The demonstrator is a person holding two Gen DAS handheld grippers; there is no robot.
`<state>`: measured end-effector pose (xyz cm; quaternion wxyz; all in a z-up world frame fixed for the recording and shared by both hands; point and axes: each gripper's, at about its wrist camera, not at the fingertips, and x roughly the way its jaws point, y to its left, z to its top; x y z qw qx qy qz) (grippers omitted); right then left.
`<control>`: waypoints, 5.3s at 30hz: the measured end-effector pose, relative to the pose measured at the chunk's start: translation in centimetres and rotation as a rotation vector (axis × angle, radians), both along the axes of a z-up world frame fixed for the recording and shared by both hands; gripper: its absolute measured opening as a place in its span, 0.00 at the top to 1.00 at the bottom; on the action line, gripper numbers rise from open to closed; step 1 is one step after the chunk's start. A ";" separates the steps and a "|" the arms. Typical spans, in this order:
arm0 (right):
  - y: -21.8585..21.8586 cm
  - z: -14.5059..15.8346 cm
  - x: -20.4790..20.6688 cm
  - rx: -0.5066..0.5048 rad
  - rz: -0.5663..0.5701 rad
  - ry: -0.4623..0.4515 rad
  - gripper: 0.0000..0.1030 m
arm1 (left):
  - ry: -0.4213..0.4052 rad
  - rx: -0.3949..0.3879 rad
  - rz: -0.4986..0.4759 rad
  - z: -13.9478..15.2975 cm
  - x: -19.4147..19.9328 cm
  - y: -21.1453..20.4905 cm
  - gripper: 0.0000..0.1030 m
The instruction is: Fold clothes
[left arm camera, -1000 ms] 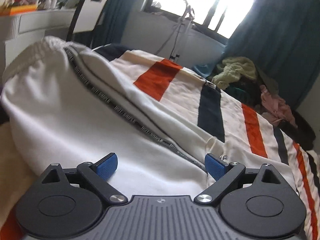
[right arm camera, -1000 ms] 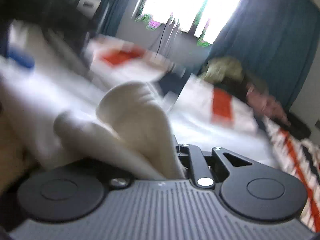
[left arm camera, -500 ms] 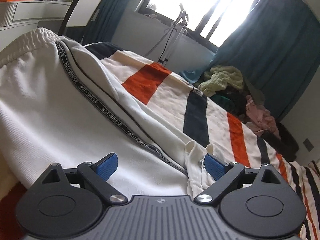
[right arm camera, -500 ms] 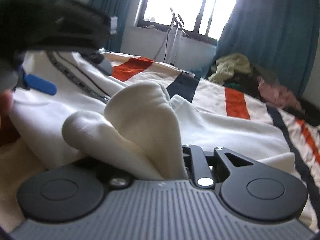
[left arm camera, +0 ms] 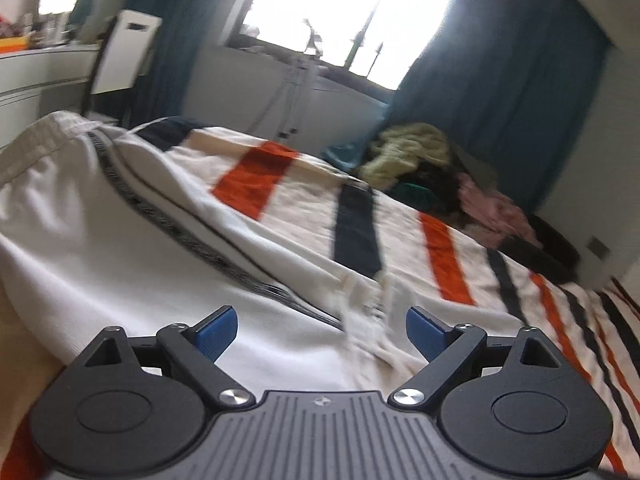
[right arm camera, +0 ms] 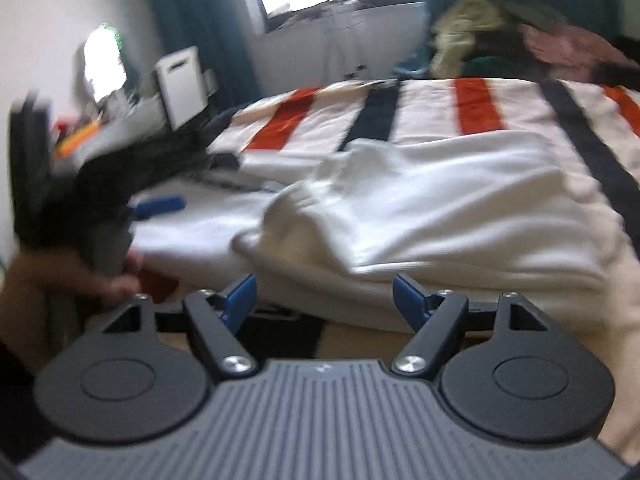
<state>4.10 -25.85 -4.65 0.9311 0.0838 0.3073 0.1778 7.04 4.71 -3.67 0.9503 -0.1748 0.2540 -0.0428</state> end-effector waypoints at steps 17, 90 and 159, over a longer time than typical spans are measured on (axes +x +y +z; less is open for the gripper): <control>-8.1 -1.6 4.7 0.130 -0.393 0.088 0.26 | 0.070 0.058 -0.282 -3.5 1.1 -5.9 0.74; -12.1 -1.1 3.2 0.345 -0.520 0.103 0.26 | -0.430 0.302 0.274 14.5 5.3 -7.4 0.86; -13.1 -4.3 6.9 0.594 -0.476 0.072 0.68 | 0.124 0.426 -0.038 -3.7 -0.8 -6.7 0.01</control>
